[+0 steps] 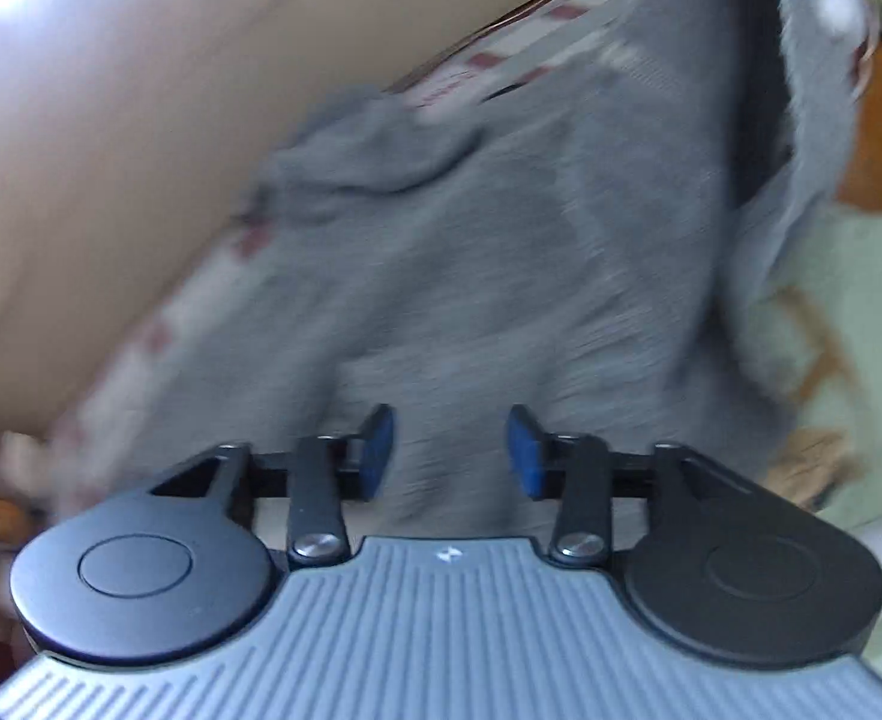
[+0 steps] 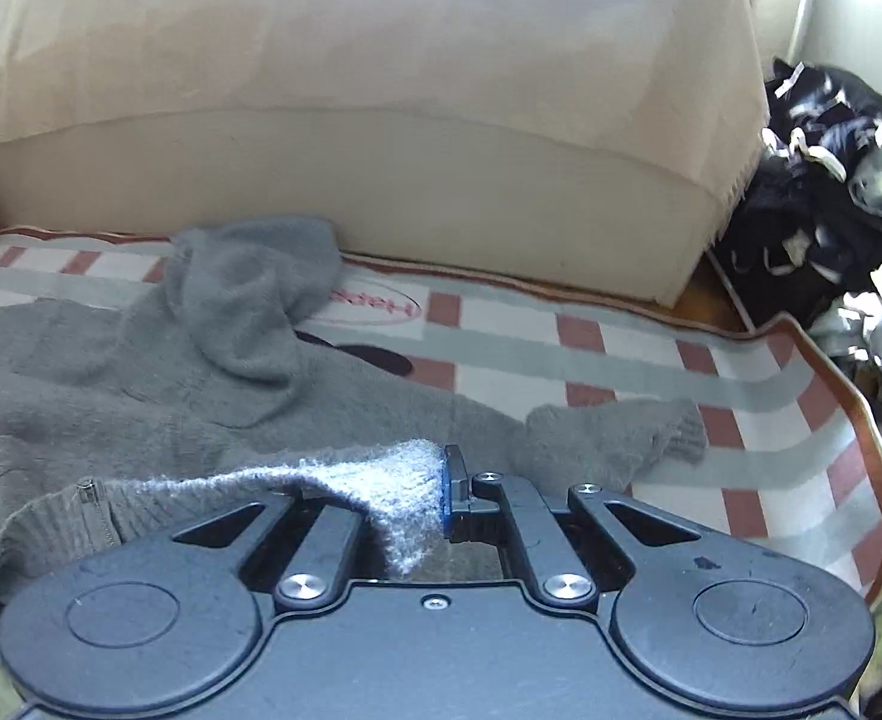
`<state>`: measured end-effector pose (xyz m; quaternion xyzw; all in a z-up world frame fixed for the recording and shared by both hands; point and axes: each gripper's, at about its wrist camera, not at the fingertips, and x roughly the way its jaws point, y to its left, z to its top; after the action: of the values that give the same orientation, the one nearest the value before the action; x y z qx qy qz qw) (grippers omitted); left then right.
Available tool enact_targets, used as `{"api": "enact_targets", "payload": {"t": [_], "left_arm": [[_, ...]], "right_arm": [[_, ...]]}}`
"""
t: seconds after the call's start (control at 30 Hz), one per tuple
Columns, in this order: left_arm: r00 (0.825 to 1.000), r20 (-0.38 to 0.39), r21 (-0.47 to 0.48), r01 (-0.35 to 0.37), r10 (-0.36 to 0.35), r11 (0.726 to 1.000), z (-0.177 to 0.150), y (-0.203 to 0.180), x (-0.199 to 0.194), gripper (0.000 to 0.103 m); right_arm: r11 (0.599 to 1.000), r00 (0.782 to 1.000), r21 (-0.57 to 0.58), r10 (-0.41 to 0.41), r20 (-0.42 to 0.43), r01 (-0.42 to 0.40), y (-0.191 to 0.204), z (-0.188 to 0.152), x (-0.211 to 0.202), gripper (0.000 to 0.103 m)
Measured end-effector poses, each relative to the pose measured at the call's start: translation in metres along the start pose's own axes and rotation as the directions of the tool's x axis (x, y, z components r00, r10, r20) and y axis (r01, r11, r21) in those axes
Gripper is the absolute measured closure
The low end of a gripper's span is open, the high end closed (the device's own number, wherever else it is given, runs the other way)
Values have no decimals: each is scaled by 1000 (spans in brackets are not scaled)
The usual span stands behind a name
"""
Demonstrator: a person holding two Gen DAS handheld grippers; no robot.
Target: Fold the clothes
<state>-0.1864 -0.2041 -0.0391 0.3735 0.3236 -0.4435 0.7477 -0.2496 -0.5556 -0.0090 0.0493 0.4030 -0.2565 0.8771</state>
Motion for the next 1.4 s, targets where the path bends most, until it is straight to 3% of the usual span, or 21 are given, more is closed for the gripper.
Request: {"api": "enact_targets", "payload": {"t": [0.1, 0.17, 0.2, 0.3, 0.33, 0.4, 0.43, 0.5, 0.57, 0.7, 0.83, 0.9, 1.0, 1.1, 1.2, 1.27, 1.33, 1.37, 1.4], "left_arm": [[993, 10, -72, 119, -118, 990, 5, -1, 2, 47], [982, 20, -132, 187, -186, 973, 0, -3, 9, 34], [978, 20, -161, 206, -206, 965, -4, -4, 14, 34], [979, -9, -218, 196, -203, 956, -20, -14, 41, 28], [978, -32, -199, 196, -206, 960, -22, -18, 51, 22], [977, -73, -155, 186, -199, 970, -23, -26, 68, 21], [983, -82, -131, 152, -164, 980, -23, -31, 74, 21], [993, -82, -122, 74, -84, 990, -20, -32, 82, 40], [996, -63, -163, 51, -62, 985, -16, -21, 83, 73], [998, -21, -358, 48, -59, 932, -14, 10, 75, 81], [997, 11, -411, 75, -77, 909, -21, 24, 61, 81], [988, 28, -475, 147, -151, 868, -29, 38, 53, 78], [979, 26, -567, 180, -201, 804, -49, 58, 45, 76], [988, 6, -578, 131, -156, 806, -63, 66, 41, 75], [999, -19, -560, 18, -34, 828, -73, 62, 27, 72], [999, 2, -587, -32, 41, 809, -79, 58, 12, 67], [997, 29, -607, -43, 77, 793, -83, 54, 2, 61], [996, 26, -597, -55, 87, 800, -84, 50, 1, 59], [995, 23, -586, -66, 98, 807, -85, 46, 0, 59]], "right_arm": [[998, 998, 37, -40, -41, 41, 0, -2, 23, 98], [995, 997, 92, -31, -66, 37, -5, -2, 36, 96], [992, 997, 120, -24, -79, 33, -7, -3, 43, 96], [972, 993, 234, 32, -113, -5, -16, -5, 59, 93], [963, 991, 269, 51, -126, -15, -20, -7, 63, 92], [944, 984, 328, 90, -154, -35, -29, -11, 71, 89], [935, 980, 353, 107, -169, -42, -33, -14, 75, 86], [930, 974, 366, 99, -203, -19, -37, -20, 78, 68], [936, 971, 352, 78, -227, 7, -39, -30, 77, 63], [955, 963, 297, 62, -262, 19, -37, -52, 71, 56], [977, 960, 214, 53, -276, 8, -22, -76, 62, 55], [982, 951, 183, 108, -290, -56, -14, -87, 62, 55], [971, 922, 175, 215, -322, -165, -7, -103, 64, 54], [974, 928, 183, 190, -320, -136, 0, -122, 57, 52], [971, 952, 233, 114, -286, -47, 11, -138, 35, 52], [965, 965, 263, 60, -254, 9, 21, -148, 16, 52], [955, 977, 297, 61, -203, 2, 29, -158, -1, 52], [949, 982, 316, 66, -177, -7, 33, -163, -10, 52], [934, 982, 352, 121, -147, -63, 35, -169, -14, 52]]}}
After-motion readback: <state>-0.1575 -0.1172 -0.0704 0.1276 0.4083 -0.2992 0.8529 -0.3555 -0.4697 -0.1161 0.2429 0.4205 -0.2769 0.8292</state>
